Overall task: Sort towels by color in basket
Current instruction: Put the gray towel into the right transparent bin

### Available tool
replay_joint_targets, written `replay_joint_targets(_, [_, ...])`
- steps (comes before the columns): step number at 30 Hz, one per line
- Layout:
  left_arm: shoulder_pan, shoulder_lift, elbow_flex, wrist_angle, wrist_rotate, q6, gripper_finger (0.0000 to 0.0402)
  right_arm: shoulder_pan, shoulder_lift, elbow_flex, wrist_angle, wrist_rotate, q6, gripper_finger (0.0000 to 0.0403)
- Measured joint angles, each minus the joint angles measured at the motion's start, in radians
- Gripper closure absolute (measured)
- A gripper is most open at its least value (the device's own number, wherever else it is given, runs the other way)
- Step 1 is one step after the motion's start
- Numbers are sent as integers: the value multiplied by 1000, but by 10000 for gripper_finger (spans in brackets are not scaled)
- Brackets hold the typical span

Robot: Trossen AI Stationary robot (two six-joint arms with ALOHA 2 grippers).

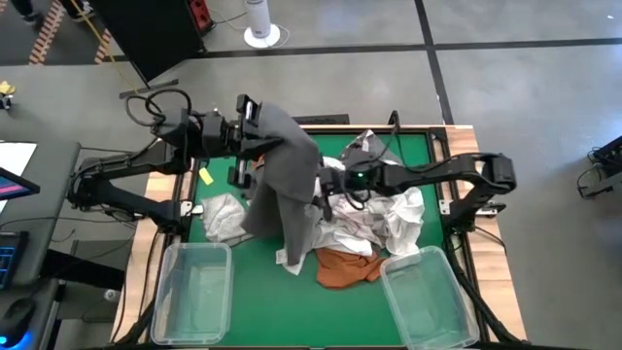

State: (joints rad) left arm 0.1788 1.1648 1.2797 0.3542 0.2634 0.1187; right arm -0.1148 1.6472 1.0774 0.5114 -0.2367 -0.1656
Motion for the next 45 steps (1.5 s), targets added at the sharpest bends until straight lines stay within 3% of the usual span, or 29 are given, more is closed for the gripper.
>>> replay_joint_targets(9, [24,2,0,-9,-23,-34,401,30,136,101,65,-5,15,186])
replay_joint_targets(12, [23,3,-2,-12,-39,-35,401,41,142,109,64,-5,18,232])
replay_joint_targets(15, [24,-4,-2,-7,-52,-37,401,43,132,109,73,-5,17,304])
replay_joint_targets(17, [24,-5,-2,-9,-69,-31,401,48,109,108,67,-44,12,359])
replay_joint_targets(19, [24,-3,-2,-35,-96,-14,401,55,80,109,68,-106,7,384])
replay_joint_targets(24, [25,0,-19,-129,-198,30,401,88,0,109,32,-196,20,371])
replay_joint_targets(29, [24,0,-63,-164,-220,20,401,118,-92,109,-30,-210,-24,383])
replay_joint_targets(33, [25,1,-109,-188,-310,-28,401,123,-156,109,-86,-211,-24,379])
replay_joint_targets(39, [22,0,-125,-311,-292,-130,397,120,-259,109,-140,-192,-9,376])
replay_joint_targets(45, [-11,1,-150,-328,-290,-163,351,112,-330,109,-140,-159,-18,373])
